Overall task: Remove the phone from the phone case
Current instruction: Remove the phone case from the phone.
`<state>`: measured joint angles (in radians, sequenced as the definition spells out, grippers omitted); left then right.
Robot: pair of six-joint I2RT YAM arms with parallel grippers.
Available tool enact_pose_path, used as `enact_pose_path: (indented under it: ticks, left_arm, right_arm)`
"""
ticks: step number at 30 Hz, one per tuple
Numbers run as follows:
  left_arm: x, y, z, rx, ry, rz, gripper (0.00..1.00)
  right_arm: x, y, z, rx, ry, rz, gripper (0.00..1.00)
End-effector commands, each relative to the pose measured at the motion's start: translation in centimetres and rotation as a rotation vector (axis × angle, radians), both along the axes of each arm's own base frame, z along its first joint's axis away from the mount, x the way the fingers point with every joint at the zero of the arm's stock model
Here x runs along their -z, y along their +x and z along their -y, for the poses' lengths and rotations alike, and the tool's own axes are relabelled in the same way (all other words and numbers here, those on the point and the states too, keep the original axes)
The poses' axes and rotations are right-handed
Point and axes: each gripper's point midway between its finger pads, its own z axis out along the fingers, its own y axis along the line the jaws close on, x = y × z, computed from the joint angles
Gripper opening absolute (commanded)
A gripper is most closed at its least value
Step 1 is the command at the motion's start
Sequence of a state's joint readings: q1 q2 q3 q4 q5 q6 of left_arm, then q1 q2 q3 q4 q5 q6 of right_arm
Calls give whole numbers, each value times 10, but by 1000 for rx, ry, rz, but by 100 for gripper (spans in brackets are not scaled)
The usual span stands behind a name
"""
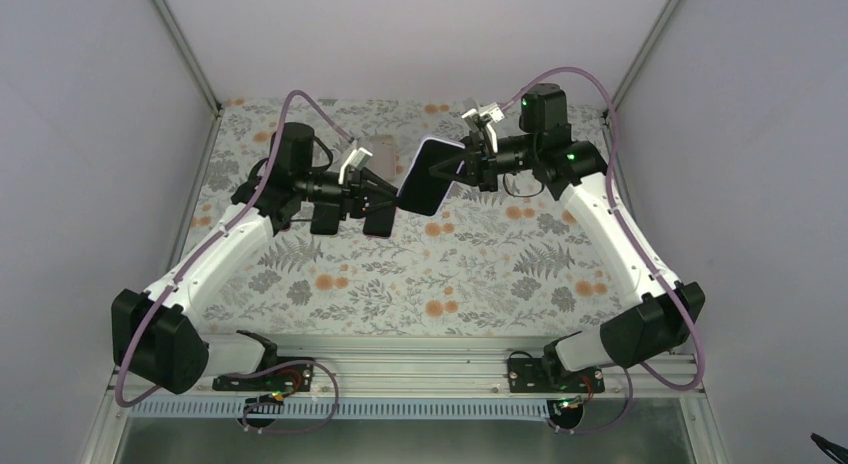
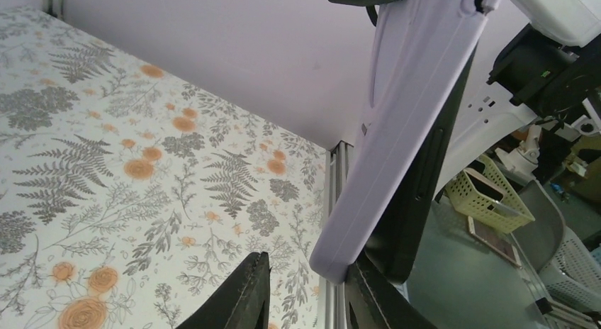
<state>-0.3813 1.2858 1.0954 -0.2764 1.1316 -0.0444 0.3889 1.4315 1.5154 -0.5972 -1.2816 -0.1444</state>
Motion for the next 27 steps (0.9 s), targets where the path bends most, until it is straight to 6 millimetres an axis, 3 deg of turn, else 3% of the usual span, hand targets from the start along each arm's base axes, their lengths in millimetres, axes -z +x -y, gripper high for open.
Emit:
enact_pose_path:
  ticks: [1, 9, 14, 27]
  left_arm:
    - [-9, 32, 0, -104, -12, 48, 27]
    - [-37, -5, 17, 95, -103, 84, 27]
    - [-50, -11, 22, 139, -116, 114, 26]
    - [-38, -16, 47, 165, -50, 127, 24]
  right_arm:
    - [-23, -59, -1, -282, 97, -125, 4]
    - [-8, -56, -11, -293, 77, -168, 4]
    - [1, -55, -15, -292, 64, -184, 4]
    - [32, -59, -39, -252, -32, -167, 4]
